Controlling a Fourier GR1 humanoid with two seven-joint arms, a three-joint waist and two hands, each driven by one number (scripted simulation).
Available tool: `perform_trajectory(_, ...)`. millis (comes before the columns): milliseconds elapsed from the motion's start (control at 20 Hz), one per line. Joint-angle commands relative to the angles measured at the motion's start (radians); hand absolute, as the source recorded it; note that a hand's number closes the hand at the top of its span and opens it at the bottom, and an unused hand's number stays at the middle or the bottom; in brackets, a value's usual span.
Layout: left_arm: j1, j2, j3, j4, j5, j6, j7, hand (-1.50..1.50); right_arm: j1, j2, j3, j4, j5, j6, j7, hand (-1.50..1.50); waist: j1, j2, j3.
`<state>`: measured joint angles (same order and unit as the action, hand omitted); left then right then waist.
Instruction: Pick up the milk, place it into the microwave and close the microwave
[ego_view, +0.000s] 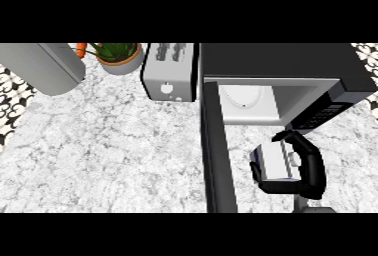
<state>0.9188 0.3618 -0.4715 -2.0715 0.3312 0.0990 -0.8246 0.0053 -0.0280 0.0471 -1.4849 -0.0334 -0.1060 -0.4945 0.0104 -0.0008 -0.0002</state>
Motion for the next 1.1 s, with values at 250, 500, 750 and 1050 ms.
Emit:
perform_trajectory(250,-0.037,0.01,0.03,-0.019,0.031,0.013,0.052,-1.5,-0.239,0.025,-0.048,0.334,0.108,-0.158,0.02,1.5,0.004,0.005,0.001)
perform_trajectory(500,0.02,0.042,0.053,-0.012,0.044,-0.031,-0.018,-1.5,-0.44,0.028,-0.116,0.617,0.019,-0.183,-0.077,1.5,0.019,0.006,0.001)
perform_trajectory(750,-0.047,0.006,0.032,0.08,0.014,-0.032,-0.036,-1.5,-0.608,-0.015,-0.209,0.872,0.051,-0.235,-0.146,1.5,0.028,0.011,0.002)
perform_trajectory(1050,-0.012,0.044,0.035,0.046,0.027,-0.063,-0.039,-1.5,-0.675,-0.08,-0.238,1.081,0.105,-0.31,-0.239,1.5,0.055,0.023,0.003)
